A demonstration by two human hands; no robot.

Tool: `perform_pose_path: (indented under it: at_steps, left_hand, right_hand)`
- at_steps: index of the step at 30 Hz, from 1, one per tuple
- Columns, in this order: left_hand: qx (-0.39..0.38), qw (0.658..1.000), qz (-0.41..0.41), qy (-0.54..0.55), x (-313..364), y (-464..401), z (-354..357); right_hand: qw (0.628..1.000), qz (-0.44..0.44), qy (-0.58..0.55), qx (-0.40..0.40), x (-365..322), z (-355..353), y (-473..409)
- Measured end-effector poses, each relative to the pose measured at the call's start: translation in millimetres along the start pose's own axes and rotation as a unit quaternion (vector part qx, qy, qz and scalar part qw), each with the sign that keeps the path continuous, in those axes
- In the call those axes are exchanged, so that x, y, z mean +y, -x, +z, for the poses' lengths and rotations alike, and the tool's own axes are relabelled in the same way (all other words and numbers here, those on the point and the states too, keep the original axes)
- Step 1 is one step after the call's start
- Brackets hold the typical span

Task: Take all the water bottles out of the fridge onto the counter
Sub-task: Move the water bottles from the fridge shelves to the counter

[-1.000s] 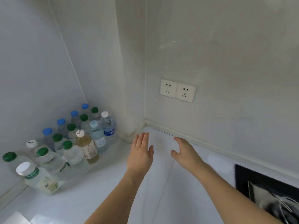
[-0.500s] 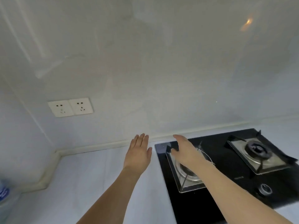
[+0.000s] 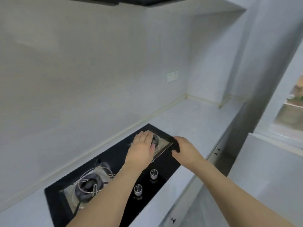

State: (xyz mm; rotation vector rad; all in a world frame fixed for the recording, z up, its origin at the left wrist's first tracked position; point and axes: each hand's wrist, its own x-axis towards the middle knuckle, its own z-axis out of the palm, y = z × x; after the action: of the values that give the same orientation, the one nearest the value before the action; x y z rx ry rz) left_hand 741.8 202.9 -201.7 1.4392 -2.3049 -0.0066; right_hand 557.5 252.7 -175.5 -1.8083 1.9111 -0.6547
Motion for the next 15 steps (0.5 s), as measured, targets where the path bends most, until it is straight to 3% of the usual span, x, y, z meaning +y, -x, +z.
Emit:
perform_pose_path:
  at_steps: [5, 15]
  left_hand:
    - [-0.025, 0.995, 0.095, 0.029, 113.4, -63.6, 44.7]
    - [-0.075, 0.971, 0.217, 0.071, 243.5, -156.9, 110.2]
  right_hand:
    - [0.996, 0.074, 0.015, 0.048, 101.1, -72.5, 10.7]
    - [0.976, 0.18, -0.014, 0.123, 218.5, -160.4, 13.1]
